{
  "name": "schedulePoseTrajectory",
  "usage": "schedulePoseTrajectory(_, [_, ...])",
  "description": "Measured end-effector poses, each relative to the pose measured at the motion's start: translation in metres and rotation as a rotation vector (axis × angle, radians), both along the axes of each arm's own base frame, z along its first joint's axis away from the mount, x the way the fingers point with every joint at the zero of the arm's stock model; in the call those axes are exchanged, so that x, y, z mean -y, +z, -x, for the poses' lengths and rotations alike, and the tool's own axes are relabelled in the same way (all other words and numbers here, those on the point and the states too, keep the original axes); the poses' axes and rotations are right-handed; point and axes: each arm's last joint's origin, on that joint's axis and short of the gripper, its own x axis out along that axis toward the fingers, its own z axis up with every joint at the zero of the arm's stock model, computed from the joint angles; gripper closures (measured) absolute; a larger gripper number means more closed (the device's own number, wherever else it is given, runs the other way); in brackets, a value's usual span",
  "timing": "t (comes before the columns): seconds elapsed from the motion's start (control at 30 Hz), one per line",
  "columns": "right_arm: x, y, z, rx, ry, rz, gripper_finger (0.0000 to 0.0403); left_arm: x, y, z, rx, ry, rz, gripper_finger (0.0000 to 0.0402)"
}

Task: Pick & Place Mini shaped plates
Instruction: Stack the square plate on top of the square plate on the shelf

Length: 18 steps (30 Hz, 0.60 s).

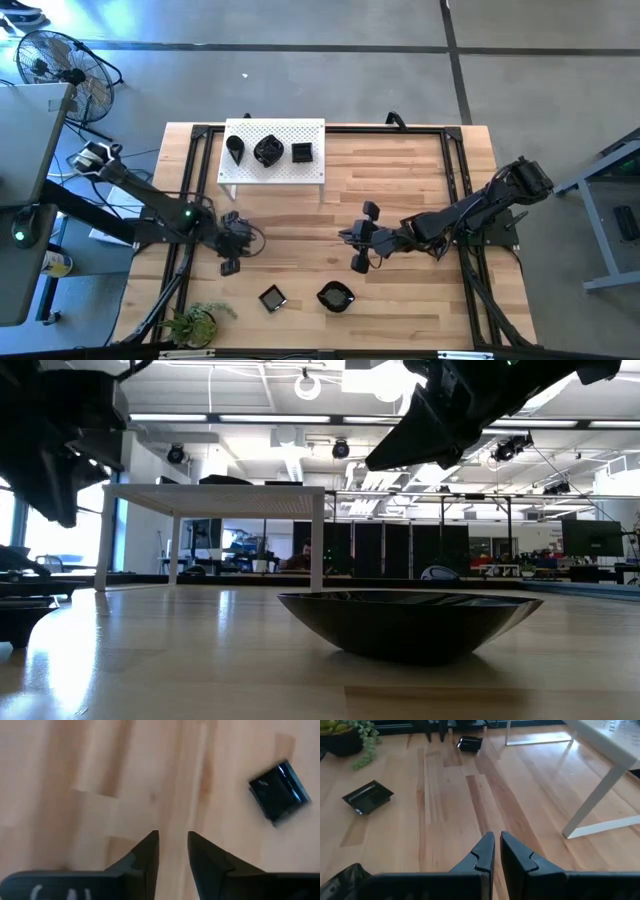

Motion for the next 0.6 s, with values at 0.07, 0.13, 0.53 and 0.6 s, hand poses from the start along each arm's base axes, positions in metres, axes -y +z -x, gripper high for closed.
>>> schedulePoseTrajectory(0.07, [0.000,0.000,0.000,-0.005,0.018,0.005,0.0383,0.009,-0.002,-0.003,-0.001,-0.038,0.043,0.0295])
schedulePoseTrajectory(0.13, [0.000,0.000,0.000,-0.007,0.023,0.011,0.0382,0.021,0.000,-0.011,0.067,-0.091,0.124,0.0294])
schedulePoseTrajectory(0.53, [-0.005,-0.001,0.001,-0.028,0.106,0.065,0.0382,0.065,-0.032,-0.051,-0.020,0.007,0.251,0.0294])
schedulePoseTrajectory(0.6, [-0.006,-0.001,0.002,-0.031,0.117,0.076,0.0384,0.071,-0.032,-0.060,-0.024,0.011,0.252,0.0294])
